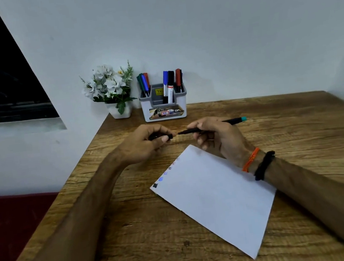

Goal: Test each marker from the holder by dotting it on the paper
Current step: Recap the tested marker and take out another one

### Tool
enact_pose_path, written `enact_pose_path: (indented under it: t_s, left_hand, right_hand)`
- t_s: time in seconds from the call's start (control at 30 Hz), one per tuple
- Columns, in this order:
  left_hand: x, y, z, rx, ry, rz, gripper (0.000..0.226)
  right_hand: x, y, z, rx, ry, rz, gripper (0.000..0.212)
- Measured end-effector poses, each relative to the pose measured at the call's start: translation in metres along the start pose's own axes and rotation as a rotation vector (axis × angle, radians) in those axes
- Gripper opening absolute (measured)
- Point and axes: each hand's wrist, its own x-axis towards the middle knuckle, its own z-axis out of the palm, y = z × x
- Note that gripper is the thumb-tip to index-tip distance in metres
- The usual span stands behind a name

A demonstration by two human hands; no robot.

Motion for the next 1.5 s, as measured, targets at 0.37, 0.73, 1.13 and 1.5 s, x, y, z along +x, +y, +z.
enact_pose_path:
  t_s: [0.37, 0.73, 1.13, 1.5]
  left_hand:
    - [0.003, -0.001, 0.004, -0.065, 0.035, 0.04, 0.014]
    - [0.003, -0.004, 0.003, -0.125, 0.04, 0.093, 0.017]
    - [0.002, -0.002, 0.003, -0.102, 0.073, 0.064, 0.019]
    - [0.004, 0.003, 0.011, -0.114, 0.136, 0.04, 0.013]
  right_hand:
    - [-0.001, 0.003, 0.0, -0.042, 0.003, -0.058, 0.013]
    - [0.001, 0.008, -0.005, -0.129, 0.022, -0.074, 0.017]
    - [0.009, 0.021, -0.007, -0.311, -0.038, -0.261, 0.011]
    - [0.013, 0.026, -0.008, -0.259, -0.124, -0.336, 0.006]
